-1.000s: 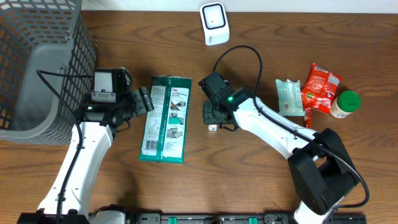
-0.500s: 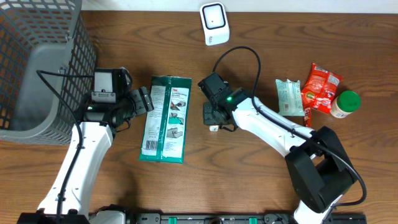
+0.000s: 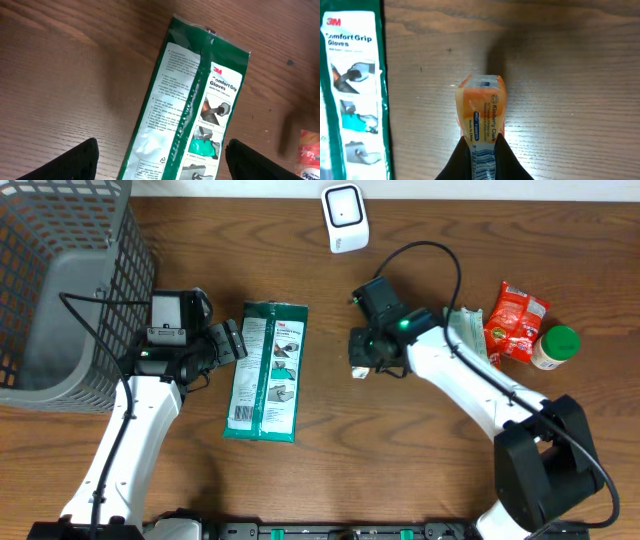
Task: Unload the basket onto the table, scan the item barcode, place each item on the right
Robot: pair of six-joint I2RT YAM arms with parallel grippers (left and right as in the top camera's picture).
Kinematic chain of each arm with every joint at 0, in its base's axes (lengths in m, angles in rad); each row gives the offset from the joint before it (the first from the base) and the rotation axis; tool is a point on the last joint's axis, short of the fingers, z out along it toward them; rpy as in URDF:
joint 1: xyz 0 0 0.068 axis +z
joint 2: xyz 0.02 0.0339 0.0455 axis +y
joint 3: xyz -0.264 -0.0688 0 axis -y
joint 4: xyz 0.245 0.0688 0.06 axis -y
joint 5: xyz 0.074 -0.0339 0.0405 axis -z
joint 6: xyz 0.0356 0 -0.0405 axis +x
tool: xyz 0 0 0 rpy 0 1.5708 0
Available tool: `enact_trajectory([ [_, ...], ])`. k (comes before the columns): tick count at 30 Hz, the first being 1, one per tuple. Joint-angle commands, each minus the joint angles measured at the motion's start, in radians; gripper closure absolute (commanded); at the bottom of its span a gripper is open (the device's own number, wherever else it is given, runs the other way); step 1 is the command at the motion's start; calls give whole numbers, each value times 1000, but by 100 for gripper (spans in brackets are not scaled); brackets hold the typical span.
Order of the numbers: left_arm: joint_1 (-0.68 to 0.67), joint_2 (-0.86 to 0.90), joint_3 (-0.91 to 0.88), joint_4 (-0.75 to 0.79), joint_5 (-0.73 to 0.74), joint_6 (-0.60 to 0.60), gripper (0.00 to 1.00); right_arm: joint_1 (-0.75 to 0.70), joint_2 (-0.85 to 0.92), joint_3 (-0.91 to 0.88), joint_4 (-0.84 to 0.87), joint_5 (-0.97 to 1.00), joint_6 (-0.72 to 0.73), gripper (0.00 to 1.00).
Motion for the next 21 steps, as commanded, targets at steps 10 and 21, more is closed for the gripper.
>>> enact_trajectory([
  [10, 1, 8, -5, -3, -2, 9, 18, -122, -5, -32, 25, -190, -113, 92],
  [21, 1, 8, -5, -3, -2, 9, 18, -165, -5, -129, 36, -71, -165, 72],
])
